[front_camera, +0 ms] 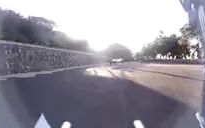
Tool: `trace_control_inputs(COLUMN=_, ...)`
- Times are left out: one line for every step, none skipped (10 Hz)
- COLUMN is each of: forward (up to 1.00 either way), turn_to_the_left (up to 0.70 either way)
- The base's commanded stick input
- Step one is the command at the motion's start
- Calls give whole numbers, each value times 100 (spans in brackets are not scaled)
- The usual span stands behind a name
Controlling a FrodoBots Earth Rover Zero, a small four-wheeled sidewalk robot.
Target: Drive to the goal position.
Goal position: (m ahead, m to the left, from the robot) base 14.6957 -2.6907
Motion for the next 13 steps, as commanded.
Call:
trace_control_inputs(forward=50, turn_to_the_left=0)
trace_control_inputs(forward=50, turn_to_the_left=0)
trace_control_inputs(forward=50, turn_to_the_left=0)
trace_control_inputs(forward=50, turn_to_the_left=0)
trace_control_inputs(forward=50, turn_to_the_left=0)
trace_control_inputs(forward=50, turn_to_the_left=0)
trace_control_inputs(forward=50, turn_to_the_left=0)
trace_control_inputs(forward=50, turn_to_the_left=0)
trace_control_inputs(forward=50, turn_to_the_left=0)
trace_control_inputs(forward=50, turn_to_the_left=0)
trace_control_inputs(forward=50, turn_to_the_left=0)
trace_control_inputs(forward=50, turn_to_the_left=0)
trace_control_inputs(forward=50, turn_to_the_left=0)
